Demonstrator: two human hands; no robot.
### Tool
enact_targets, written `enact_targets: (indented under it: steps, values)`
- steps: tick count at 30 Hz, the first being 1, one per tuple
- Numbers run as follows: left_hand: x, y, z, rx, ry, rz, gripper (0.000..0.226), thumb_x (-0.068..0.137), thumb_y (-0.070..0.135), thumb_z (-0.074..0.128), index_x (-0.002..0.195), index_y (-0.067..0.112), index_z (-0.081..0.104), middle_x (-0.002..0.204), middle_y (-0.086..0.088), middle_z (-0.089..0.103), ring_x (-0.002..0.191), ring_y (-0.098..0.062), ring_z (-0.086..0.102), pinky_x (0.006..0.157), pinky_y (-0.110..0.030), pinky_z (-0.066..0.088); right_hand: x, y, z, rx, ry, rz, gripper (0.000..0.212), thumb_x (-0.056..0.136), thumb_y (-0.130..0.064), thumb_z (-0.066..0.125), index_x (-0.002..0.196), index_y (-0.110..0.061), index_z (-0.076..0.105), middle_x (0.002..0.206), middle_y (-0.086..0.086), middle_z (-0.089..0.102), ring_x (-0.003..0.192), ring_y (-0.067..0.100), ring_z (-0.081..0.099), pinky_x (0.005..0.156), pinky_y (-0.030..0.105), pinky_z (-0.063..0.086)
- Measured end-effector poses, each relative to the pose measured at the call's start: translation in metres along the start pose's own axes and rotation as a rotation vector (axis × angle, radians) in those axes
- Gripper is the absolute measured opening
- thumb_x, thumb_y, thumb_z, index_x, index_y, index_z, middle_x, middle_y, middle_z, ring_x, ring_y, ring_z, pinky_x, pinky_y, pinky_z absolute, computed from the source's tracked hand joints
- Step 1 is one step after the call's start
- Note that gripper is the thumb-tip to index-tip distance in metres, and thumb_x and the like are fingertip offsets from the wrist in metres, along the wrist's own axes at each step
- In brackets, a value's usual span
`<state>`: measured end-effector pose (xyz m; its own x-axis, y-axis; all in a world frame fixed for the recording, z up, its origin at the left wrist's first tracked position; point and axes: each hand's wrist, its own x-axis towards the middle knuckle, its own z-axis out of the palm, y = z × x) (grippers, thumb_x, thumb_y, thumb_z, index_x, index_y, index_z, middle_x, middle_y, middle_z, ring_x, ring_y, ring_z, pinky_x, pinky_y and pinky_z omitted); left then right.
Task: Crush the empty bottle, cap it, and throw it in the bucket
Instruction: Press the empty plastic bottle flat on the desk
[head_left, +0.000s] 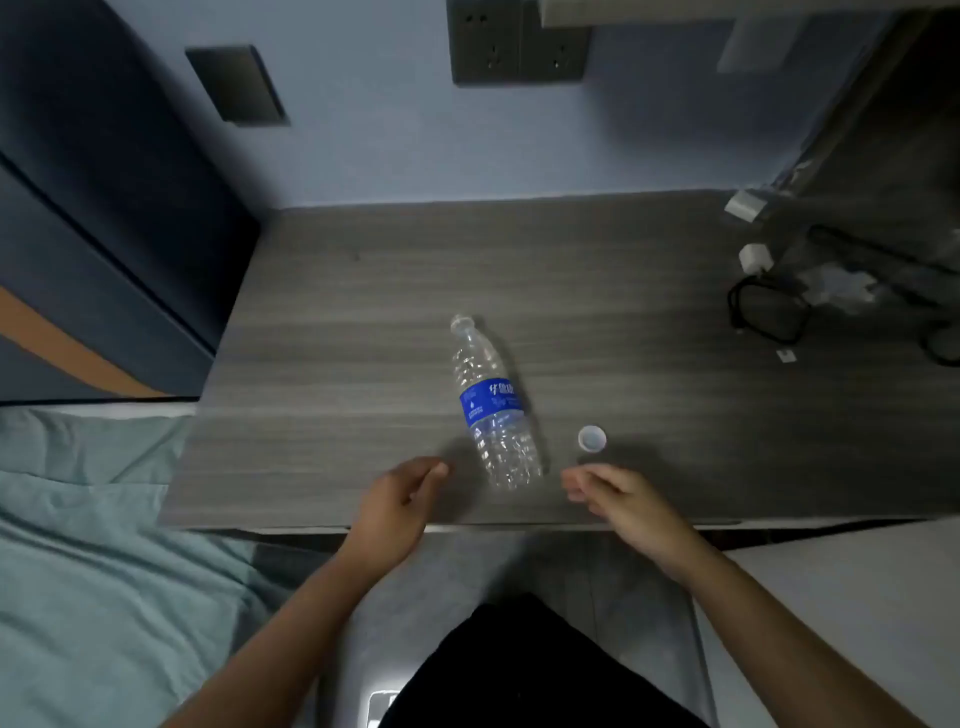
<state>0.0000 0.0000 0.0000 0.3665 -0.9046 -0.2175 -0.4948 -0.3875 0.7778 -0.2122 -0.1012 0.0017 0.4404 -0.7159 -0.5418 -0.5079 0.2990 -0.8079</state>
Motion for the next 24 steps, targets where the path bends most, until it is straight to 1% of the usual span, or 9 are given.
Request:
enact_targets:
  steps: [2, 4, 5, 7, 10, 14, 18, 21, 24]
  values:
    - [0.019, 0.009, -0.002, 0.036, 0.03, 0.079, 0.022, 0.092, 0.016, 0.048, 0.093, 0.003, 0.066, 0.096, -0.019, 0.071, 0.089, -0.028, 0.064, 0.077, -0.026, 0.042, 0.016, -0.011, 0.003, -0.086, 0.056, -0.064, 0.027, 0.093, -0.01, 0.042, 0.111, 0.002, 0.059, 0.115, 0.019, 0.063, 0.104, 0.028, 0.06, 0.081, 0.014, 0.045]
    - [0.041, 0.024, -0.005, 0.111, 0.024, 0.165, 0.023, 0.092, 0.013, 0.047, 0.103, 0.003, 0.065, 0.107, -0.017, 0.069, 0.098, -0.025, 0.063, 0.082, -0.021, 0.04, 0.029, -0.026, 0.01, -0.185, 0.1, -0.132, 0.028, 0.092, -0.013, 0.043, 0.111, -0.003, 0.06, 0.115, 0.02, 0.064, 0.108, 0.029, 0.059, 0.099, 0.031, 0.044]
    - [0.053, 0.027, -0.005, 0.143, 0.011, 0.22, 0.025, 0.093, 0.012, 0.045, 0.107, 0.002, 0.063, 0.111, -0.017, 0.067, 0.103, -0.025, 0.061, 0.084, -0.017, 0.038, 0.036, -0.031, 0.014, -0.237, 0.116, -0.151, 0.028, 0.092, -0.016, 0.043, 0.113, -0.006, 0.06, 0.115, 0.018, 0.065, 0.108, 0.027, 0.059, 0.101, 0.037, 0.042]
    - [0.071, 0.029, -0.003, 0.23, -0.019, 0.29, 0.029, 0.094, 0.014, 0.042, 0.116, 0.001, 0.058, 0.122, -0.017, 0.061, 0.113, -0.027, 0.057, 0.091, -0.017, 0.036, 0.048, -0.037, 0.02, -0.313, 0.148, -0.17, 0.032, 0.092, -0.022, 0.041, 0.119, -0.011, 0.055, 0.121, 0.013, 0.064, 0.11, 0.024, 0.059, 0.101, 0.035, 0.041]
    - [0.097, 0.029, -0.002, 0.341, -0.014, 0.339, 0.035, 0.095, 0.021, 0.04, 0.125, 0.006, 0.051, 0.137, -0.013, 0.05, 0.123, -0.025, 0.05, 0.101, -0.03, 0.04, 0.064, -0.044, 0.03, -0.456, 0.237, -0.169, 0.038, 0.093, -0.028, 0.038, 0.127, -0.013, 0.046, 0.131, 0.01, 0.056, 0.117, 0.025, 0.053, 0.093, 0.025, 0.034]
    - [0.13, 0.025, 0.003, 0.489, -0.061, 0.435, 0.04, 0.095, 0.024, 0.038, 0.131, 0.007, 0.044, 0.144, -0.013, 0.041, 0.137, -0.024, 0.033, 0.113, -0.035, 0.029, 0.082, -0.049, 0.047, -0.466, 0.272, -0.172, 0.046, 0.093, -0.026, 0.035, 0.135, -0.005, 0.033, 0.14, 0.017, 0.041, 0.127, 0.028, 0.041, 0.103, 0.033, 0.035]
    - [0.156, 0.016, 0.013, 0.619, -0.122, 0.497, 0.047, 0.096, 0.032, 0.03, 0.137, 0.01, 0.034, 0.15, -0.009, 0.032, 0.143, -0.019, 0.016, 0.117, -0.03, 0.011, 0.095, -0.047, 0.059, -0.506, 0.243, -0.117, 0.052, 0.095, -0.03, 0.029, 0.14, -0.007, 0.02, 0.148, 0.016, 0.028, 0.131, 0.029, 0.036, 0.104, 0.043, 0.04]
    - [0.164, 0.009, 0.022, 0.677, -0.172, 0.547, 0.053, 0.095, 0.04, 0.016, 0.138, 0.013, 0.031, 0.152, -0.006, 0.028, 0.141, -0.011, 0.003, 0.117, -0.03, 0.003, 0.103, -0.042, 0.066, -0.572, 0.266, -0.119, 0.047, 0.095, -0.029, 0.025, 0.135, -0.006, 0.029, 0.141, 0.016, 0.04, 0.125, 0.028, 0.041, 0.102, 0.04, 0.039]
    - [0.164, 0.005, 0.026, 0.731, -0.164, 0.565, 0.074, 0.085, 0.054, -0.005, 0.139, 0.017, 0.029, 0.153, -0.002, 0.027, 0.137, -0.006, -0.003, 0.118, -0.03, 0.0, 0.105, -0.037, 0.071, -0.617, 0.321, -0.183, 0.035, 0.093, -0.021, 0.03, 0.123, -0.006, 0.041, 0.124, 0.014, 0.053, 0.111, 0.028, 0.047, 0.095, 0.036, 0.038]
